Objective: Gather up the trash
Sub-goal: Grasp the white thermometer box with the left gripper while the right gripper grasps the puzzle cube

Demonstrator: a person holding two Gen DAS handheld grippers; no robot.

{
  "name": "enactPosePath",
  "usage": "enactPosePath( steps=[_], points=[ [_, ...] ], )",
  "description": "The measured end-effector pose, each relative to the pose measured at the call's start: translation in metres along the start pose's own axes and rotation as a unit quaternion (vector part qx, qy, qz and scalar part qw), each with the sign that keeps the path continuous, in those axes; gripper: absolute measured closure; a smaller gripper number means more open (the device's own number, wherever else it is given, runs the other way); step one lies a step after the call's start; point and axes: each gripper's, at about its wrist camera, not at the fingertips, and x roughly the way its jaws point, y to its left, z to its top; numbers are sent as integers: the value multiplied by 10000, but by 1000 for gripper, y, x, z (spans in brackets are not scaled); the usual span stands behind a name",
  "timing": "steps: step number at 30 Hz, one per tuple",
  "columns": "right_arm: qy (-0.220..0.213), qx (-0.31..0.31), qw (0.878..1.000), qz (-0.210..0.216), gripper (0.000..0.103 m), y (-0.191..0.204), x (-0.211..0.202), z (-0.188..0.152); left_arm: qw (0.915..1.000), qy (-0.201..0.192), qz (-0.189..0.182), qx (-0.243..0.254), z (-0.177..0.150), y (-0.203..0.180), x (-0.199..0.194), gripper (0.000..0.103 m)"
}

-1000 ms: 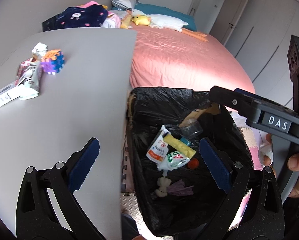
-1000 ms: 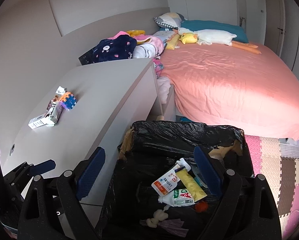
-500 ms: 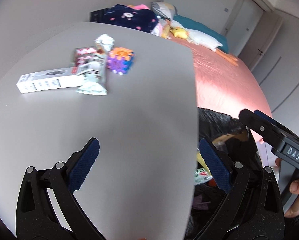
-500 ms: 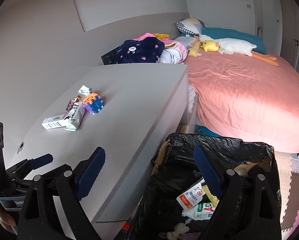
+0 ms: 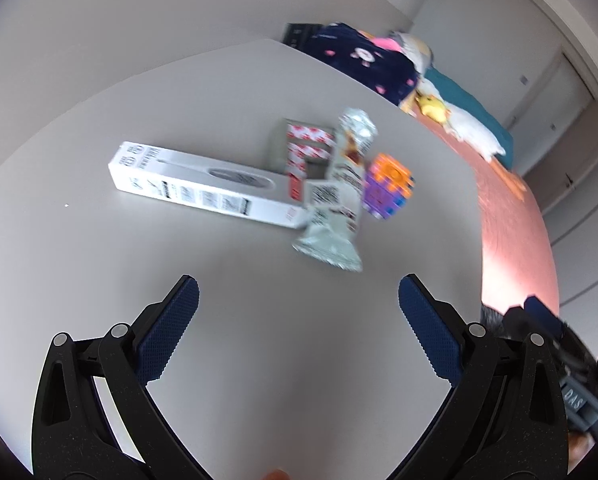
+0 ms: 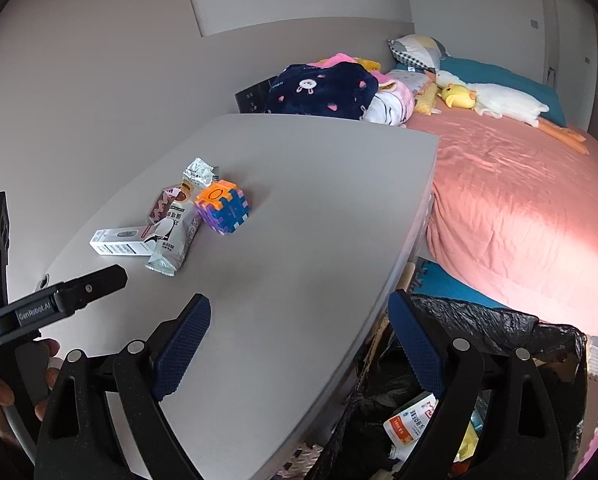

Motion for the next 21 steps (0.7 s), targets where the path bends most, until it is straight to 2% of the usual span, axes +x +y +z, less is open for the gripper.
enactPosePath(
  steps=[8,16,21],
  points=[
    [106,-102,9998,97,13,12,28,13,9981,23,316,-536,22,29,12,6],
    [215,-470,9986,101,13,28,56,33,9921,146,525,-1126,44,52,30,6],
    [288,-705,9971,91,13,39,78,43,9909,153,683,-1149,54,57,37,6]
  ],
)
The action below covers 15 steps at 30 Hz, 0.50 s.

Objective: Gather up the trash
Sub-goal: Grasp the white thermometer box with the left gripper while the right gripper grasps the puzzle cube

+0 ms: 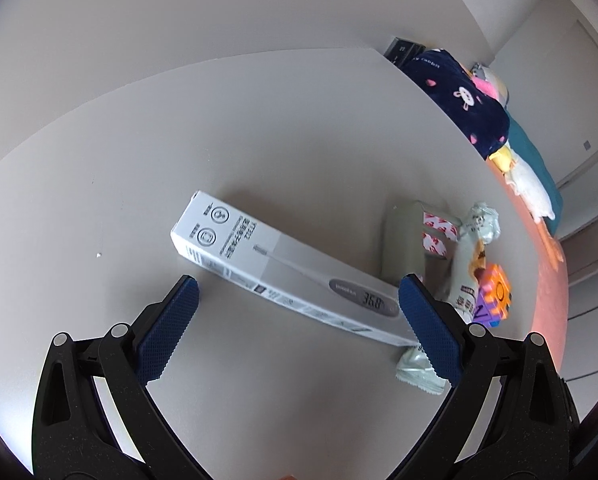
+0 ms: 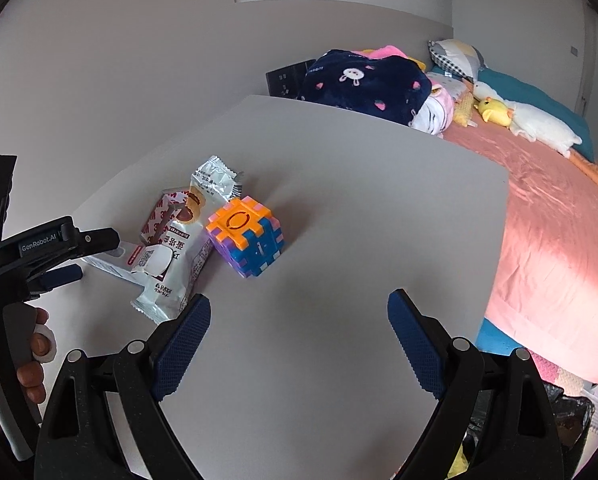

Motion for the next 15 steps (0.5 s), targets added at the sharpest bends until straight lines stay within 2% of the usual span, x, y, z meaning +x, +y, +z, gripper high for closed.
enactPosePath(
  steps=[6,9,11,15],
  points=[
    [76,-217,9997,-5,13,8,21,15,9995,-38,291,129,8,3,4,7],
    [113,-365,9993,0,13,14,31,23,9983,-67,508,291,13,1,8,10],
    [152,-487,9987,1,13,20,38,28,9969,-110,649,440,15,-1,11,14],
    [256,-591,9979,23,15,28,50,33,9925,-310,806,868,15,-6,14,29]
  ],
)
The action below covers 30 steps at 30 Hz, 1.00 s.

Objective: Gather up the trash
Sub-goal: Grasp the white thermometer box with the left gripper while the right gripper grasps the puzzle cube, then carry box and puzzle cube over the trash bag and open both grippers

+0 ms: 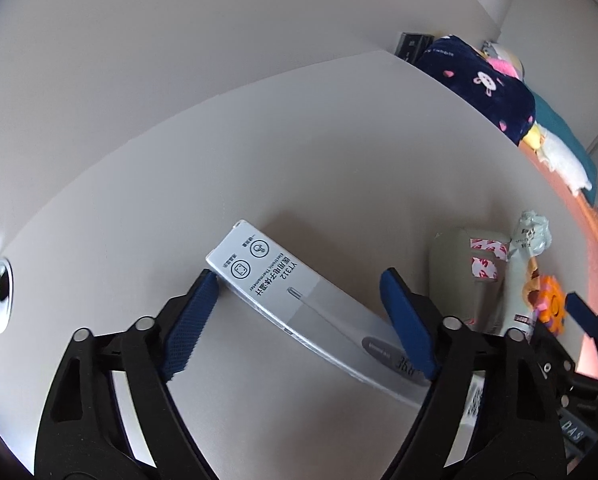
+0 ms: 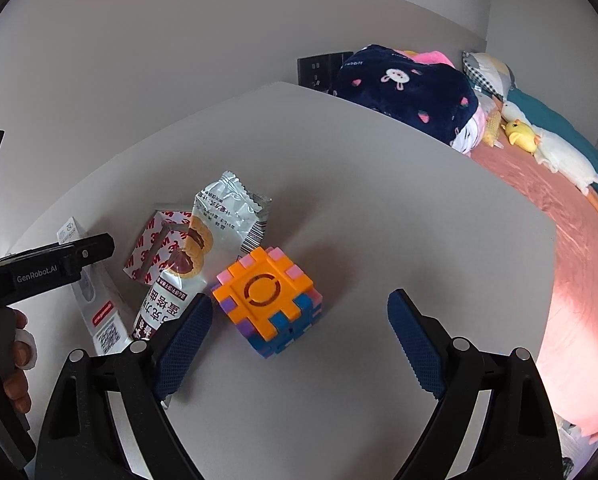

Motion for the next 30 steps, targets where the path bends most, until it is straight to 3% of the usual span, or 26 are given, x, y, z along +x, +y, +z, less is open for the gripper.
enactPosePath(
  steps=[2,4,7,11,14,20,30],
  points=[
    [68,20,9999,96,28,1,5,2,9996,-90,62,251,-1,-5,1,44],
    [165,76,9996,227,49,1,9,1,9989,-137,22,456,-2,-9,1,53],
    [108,163,9994,285,49,1,6,-3,9977,-196,-59,641,-3,-16,2,58],
    [11,494,9979,427,49,-9,-3,-13,9979,-241,-266,533,-5,-14,0,70],
    [-20,725,9957,568,50,-16,-10,-20,9972,-210,-656,284,-5,-7,-2,72],
    [-107,846,9945,602,50,-21,-25,-31,9931,-154,-1134,255,-14,-6,-13,75],
    [-282,911,9932,676,50,-25,-54,-45,9895,-156,-1299,617,-44,-28,-49,75]
  ],
)
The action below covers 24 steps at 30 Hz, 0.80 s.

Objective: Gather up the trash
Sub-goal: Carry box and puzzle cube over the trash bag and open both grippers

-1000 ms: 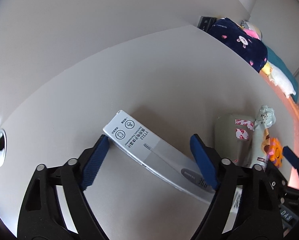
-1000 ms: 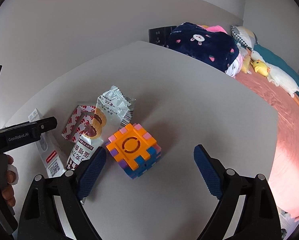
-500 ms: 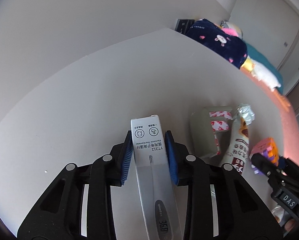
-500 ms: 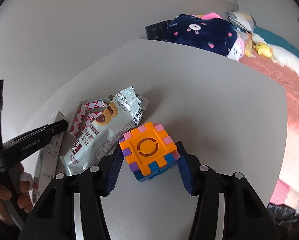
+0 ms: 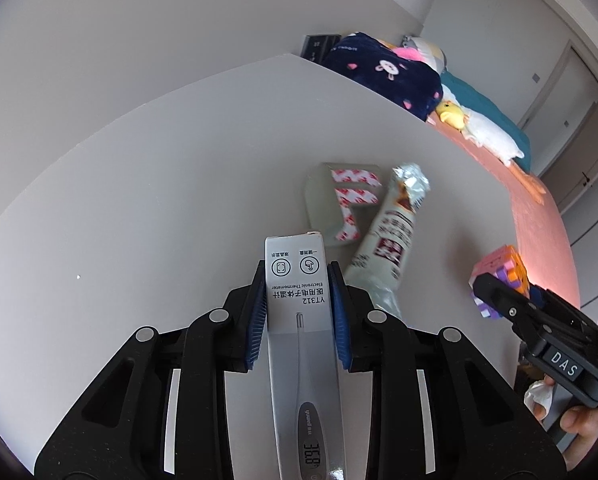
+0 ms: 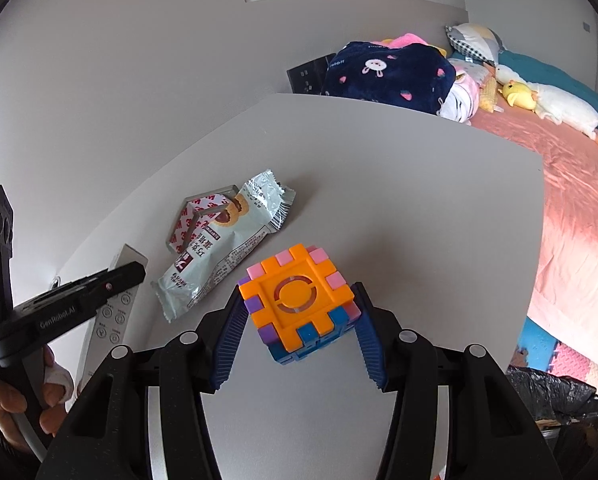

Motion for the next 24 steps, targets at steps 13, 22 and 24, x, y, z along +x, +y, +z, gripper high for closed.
enactPosePath(
  steps=[13,22,24],
  points=[
    [-226,151,9996,-65,50,-10,-45,-14,9992,-94,-239,302,-15,-42,-32,75],
    [-328,193,9992,-152,49,-15,-77,-31,9980,-44,-400,495,-31,-68,-44,74],
    [-347,195,9991,-170,49,-16,-83,-35,9977,-40,-424,527,-34,-73,-46,74]
  ],
)
